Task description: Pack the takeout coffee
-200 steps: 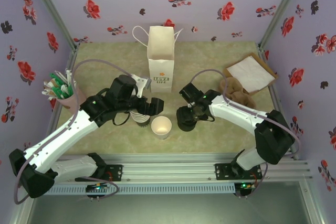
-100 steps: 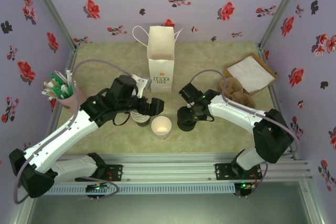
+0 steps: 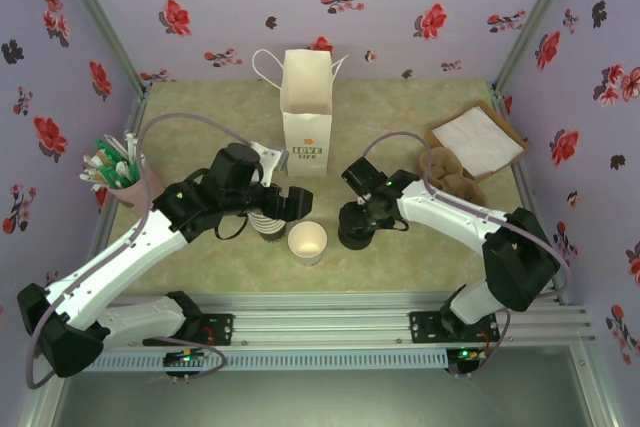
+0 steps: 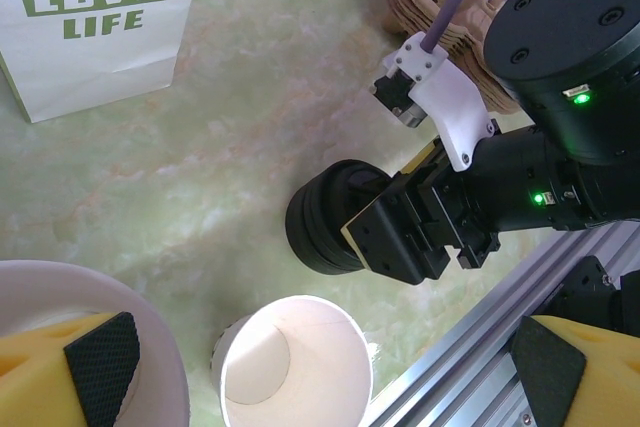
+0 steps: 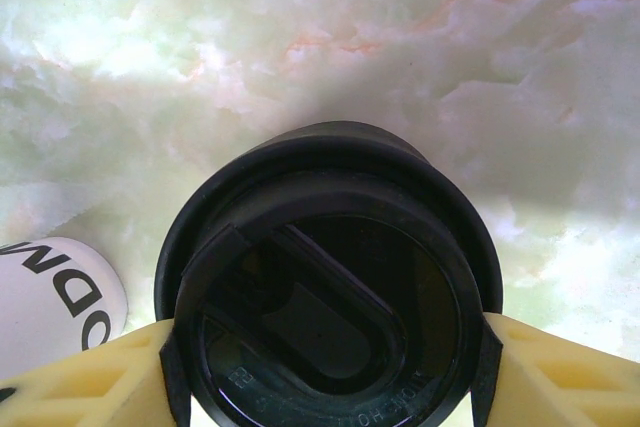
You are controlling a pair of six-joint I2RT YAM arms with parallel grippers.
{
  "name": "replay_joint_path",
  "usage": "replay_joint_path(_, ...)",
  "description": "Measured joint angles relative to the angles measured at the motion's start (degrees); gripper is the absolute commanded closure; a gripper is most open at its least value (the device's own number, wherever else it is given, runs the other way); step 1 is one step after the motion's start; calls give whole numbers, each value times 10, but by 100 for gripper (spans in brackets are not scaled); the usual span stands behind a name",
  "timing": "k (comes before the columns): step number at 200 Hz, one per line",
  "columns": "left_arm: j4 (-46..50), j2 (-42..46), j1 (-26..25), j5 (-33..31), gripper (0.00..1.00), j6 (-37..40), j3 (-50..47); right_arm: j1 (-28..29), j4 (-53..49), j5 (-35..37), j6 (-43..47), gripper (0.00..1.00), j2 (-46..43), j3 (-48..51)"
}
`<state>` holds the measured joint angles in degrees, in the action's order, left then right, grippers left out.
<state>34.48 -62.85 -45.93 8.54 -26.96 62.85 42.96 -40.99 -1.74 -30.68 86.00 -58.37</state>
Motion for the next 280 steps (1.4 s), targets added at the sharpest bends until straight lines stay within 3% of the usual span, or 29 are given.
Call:
replay_joint_path(59, -2, 0, -3, 0, 4, 0, 0, -6, -8, 0, -1, 35, -11, 0)
replay_joint_path(105, -3, -2, -5, 0, 41, 2, 1, -13, -9, -6, -10, 35, -19, 1)
replay_joint_path(151, -4, -50, -38, -13, 64, 11, 42, -25, -3, -20, -15, 35, -28, 12)
replay_joint_path(219, -13, -88, -63, -25, 64, 15, 61, -33, -4, -23, -18, 36, -32, 22)
replay_joint_path(280, -16, -99, -64, -26, 62, 15, 64, -43, -33, 16, -19, 36, -32, 22)
